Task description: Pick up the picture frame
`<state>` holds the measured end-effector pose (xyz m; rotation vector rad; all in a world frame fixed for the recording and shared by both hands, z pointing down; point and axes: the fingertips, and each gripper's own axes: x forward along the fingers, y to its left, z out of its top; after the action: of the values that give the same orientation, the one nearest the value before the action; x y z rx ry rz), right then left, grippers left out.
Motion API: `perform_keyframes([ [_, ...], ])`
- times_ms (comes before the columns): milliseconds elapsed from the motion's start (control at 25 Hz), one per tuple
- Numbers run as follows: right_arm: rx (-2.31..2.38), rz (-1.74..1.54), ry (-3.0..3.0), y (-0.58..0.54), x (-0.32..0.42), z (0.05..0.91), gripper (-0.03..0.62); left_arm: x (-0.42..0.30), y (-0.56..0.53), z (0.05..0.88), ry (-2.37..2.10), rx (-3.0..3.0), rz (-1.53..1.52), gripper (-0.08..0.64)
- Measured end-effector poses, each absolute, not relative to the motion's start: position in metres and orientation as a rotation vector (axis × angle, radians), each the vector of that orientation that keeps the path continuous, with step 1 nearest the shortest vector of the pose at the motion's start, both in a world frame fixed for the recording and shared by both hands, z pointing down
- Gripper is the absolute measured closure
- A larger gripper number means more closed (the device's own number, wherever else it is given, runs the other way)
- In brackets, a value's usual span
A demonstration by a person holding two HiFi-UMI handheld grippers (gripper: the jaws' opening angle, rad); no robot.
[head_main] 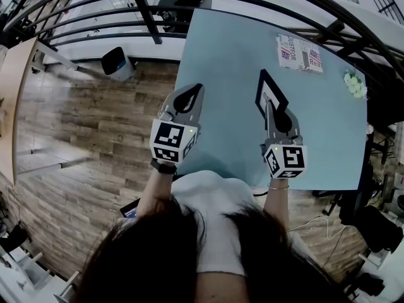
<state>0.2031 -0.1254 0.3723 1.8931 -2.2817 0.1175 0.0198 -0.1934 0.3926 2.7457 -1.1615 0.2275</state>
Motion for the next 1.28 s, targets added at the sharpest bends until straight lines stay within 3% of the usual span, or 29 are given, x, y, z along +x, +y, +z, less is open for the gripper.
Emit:
perform_keyframes([
  [1280, 1.883, 0.166, -2.301, -0.124, 0.205, 0.383, 0.578, 0.016, -0.192, 0.398, -1.208, 2.718, 0.254, 0.503],
])
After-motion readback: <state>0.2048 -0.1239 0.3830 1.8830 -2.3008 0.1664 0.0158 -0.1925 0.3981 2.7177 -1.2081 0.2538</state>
